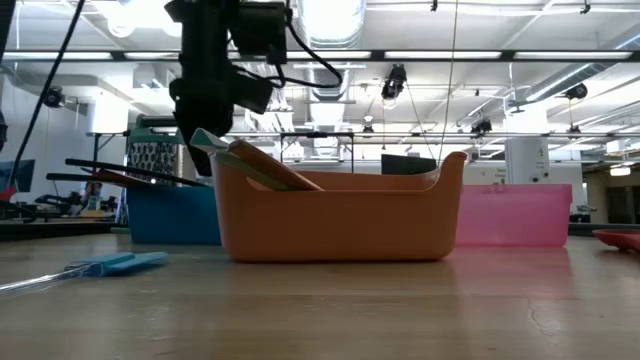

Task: Pick & Place Kitchen Items
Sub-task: Adjust the black serving spoon in the blue bin, then adjust the red bin

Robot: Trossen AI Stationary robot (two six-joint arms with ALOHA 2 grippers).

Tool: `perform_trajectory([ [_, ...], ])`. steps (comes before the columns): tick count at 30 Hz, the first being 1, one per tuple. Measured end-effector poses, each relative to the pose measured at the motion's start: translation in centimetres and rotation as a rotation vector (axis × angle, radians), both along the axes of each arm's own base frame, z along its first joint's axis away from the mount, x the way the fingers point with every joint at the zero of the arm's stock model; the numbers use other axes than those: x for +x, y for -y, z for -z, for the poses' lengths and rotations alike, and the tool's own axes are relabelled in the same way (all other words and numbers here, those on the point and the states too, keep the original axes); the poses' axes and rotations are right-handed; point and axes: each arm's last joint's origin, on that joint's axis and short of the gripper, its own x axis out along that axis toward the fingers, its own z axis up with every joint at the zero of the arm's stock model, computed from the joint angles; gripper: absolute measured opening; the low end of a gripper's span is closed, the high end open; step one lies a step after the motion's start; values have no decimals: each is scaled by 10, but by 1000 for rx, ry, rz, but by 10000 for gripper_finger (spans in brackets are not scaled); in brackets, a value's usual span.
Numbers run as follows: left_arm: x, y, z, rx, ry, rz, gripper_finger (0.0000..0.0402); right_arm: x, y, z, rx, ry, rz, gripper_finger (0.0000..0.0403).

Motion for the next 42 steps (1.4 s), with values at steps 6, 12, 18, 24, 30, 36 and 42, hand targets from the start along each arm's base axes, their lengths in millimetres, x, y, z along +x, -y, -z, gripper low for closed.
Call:
perform_trajectory([
  [6,2,-2,14,143,-140,77,258,-11,6,-5,-23,52,30,8],
  [12,4,-1,21,88,-174,116,258,-8,6,-5,-45,51,47,8],
  [18,10,3,25,3,-131,107,258,-7,6,-4,-62,53,62,8],
  [24,17,3,23,-14,-57,103,258,-7,6,-4,-63,55,64,8],
  [30,23,3,16,-16,-6,103,258,-7,6,-4,-65,53,63,8],
  [36,20,-4,-13,103,-45,84,258,-9,6,-3,-49,39,63,8],
  [42,11,-8,-54,111,72,0,258,-25,12,26,88,-236,175,8],
])
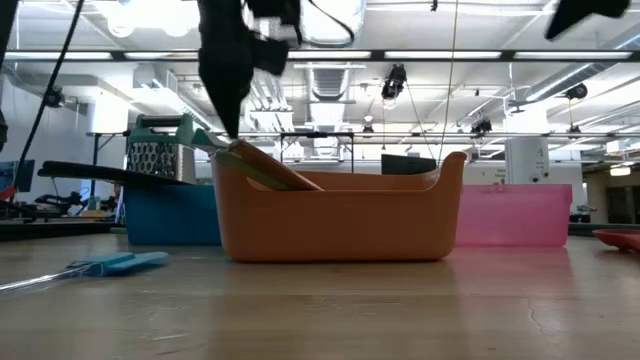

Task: Pick & Place Kitchen Items
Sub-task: Adjust the red bin

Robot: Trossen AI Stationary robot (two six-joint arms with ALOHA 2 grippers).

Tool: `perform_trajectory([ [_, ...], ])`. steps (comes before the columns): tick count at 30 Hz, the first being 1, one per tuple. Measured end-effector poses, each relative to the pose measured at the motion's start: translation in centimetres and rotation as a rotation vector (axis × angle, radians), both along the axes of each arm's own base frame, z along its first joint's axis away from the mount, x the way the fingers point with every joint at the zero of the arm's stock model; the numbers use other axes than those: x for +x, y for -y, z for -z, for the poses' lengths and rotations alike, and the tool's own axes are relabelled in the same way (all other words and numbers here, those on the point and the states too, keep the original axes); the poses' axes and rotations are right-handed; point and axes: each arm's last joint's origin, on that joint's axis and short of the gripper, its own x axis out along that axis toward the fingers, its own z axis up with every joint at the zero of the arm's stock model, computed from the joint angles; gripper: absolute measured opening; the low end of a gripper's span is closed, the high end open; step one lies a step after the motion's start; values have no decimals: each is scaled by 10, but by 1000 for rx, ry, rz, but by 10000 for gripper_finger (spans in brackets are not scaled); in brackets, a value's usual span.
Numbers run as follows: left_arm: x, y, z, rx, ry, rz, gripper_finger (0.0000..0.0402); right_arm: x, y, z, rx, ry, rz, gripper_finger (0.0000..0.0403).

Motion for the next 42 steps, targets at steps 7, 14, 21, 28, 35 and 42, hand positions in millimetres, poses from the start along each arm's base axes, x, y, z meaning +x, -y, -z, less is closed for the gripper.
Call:
perform_trajectory([
  [7,-30,-7,-41,56,211,-206,258,6,8,43,131,-160,161,8],
  [14,-58,-5,-71,56,366,-285,258,24,36,89,268,-128,236,8],
  [21,-79,-2,-89,43,471,-327,258,27,90,122,283,-133,391,8],
  [28,-89,0,-97,41,510,-333,258,15,132,150,389,-129,463,8],
  [35,-91,0,-98,53,512,-322,258,24,147,176,449,-141,435,8],
  [42,-92,0,-98,64,503,-309,258,36,158,192,482,-150,409,8],
])
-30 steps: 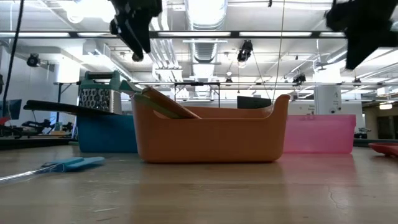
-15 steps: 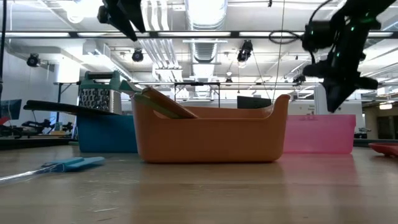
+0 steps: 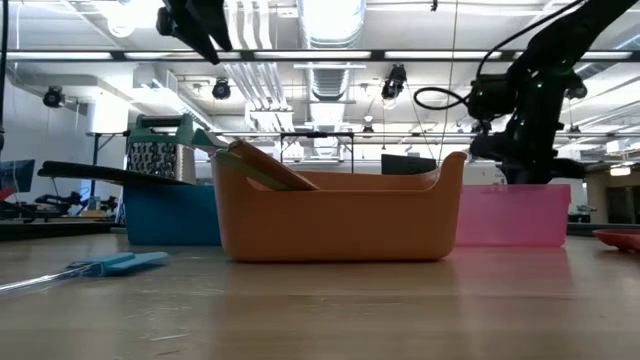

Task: Pick & Place Kitchen Items
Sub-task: Adjust the red bin

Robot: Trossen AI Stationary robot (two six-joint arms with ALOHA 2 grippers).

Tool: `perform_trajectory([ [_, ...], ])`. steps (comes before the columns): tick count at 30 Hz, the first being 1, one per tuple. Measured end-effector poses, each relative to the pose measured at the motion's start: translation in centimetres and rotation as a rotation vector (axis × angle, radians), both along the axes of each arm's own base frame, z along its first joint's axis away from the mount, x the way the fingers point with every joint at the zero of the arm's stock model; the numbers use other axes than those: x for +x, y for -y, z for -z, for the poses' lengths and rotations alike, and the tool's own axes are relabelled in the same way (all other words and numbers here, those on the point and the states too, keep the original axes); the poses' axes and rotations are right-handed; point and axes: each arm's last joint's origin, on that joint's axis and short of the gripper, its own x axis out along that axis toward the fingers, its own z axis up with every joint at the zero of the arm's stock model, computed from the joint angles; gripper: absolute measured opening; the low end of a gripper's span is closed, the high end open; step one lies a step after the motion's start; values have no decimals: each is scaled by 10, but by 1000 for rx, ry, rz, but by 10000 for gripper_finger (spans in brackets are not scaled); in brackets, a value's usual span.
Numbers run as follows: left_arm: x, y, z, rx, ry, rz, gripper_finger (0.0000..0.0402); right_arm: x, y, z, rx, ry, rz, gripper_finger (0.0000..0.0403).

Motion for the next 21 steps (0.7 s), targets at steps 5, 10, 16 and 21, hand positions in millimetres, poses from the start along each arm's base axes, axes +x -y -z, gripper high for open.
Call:
perform_trajectory([
  [5,-1,0,1,6,-13,8,258,4,3,1,-7,36,-10,8],
  [10,-1,-1,1,29,-23,3,258,6,4,-1,-24,70,-25,8],
  [16,-1,-2,1,51,-29,-5,258,5,7,-4,-73,34,-25,8],
  [21,-1,-2,1,50,-28,-8,258,22,27,-35,-208,60,-55,8],
])
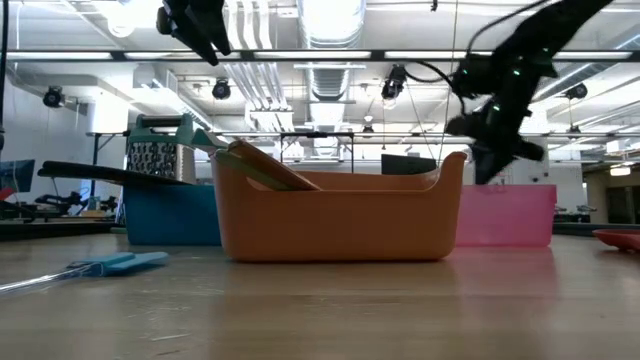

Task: Pick & Place Kitchen Items
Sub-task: Adjust the red bin

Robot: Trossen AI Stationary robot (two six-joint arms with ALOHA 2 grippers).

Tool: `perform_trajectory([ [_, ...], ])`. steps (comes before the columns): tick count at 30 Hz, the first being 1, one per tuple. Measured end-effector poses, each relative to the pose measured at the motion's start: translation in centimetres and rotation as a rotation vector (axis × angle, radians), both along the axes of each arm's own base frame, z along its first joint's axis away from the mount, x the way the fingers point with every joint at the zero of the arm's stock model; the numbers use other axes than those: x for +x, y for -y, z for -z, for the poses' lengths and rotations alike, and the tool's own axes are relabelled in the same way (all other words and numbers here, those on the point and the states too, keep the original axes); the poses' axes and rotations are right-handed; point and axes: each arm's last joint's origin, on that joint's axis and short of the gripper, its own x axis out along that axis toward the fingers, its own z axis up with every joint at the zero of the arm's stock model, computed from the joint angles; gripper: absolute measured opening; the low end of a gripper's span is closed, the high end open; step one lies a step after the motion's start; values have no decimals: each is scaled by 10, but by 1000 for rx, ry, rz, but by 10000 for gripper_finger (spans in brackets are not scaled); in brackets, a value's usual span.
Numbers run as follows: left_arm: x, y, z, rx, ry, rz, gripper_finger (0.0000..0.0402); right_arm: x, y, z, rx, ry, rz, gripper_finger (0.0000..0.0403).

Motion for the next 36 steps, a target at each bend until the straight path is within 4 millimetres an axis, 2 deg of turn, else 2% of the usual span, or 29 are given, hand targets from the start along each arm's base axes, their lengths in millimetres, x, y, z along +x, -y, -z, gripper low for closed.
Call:
perform_trajectory([
  [5,0,0,0,0,0,0,258,34,28,-30,-54,53,-93,8],
  [9,0,0,0,-1,1,-1,258,76,45,-37,-39,61,-197,8],
  [12,0,0,0,-4,3,-6,258,107,50,-34,-25,33,-278,8],
  [15,0,0,0,-4,3,-6,258,133,52,-22,3,-4,-342,8],
  [18,0,0,0,-4,4,-7,258,152,51,-14,29,-17,-380,8],
  [23,0,0,0,-2,2,-4,258,168,50,-4,70,-2,-418,8],
  [36,0,0,0,10,-9,14,258,186,28,10,103,-23,-487,8],
])
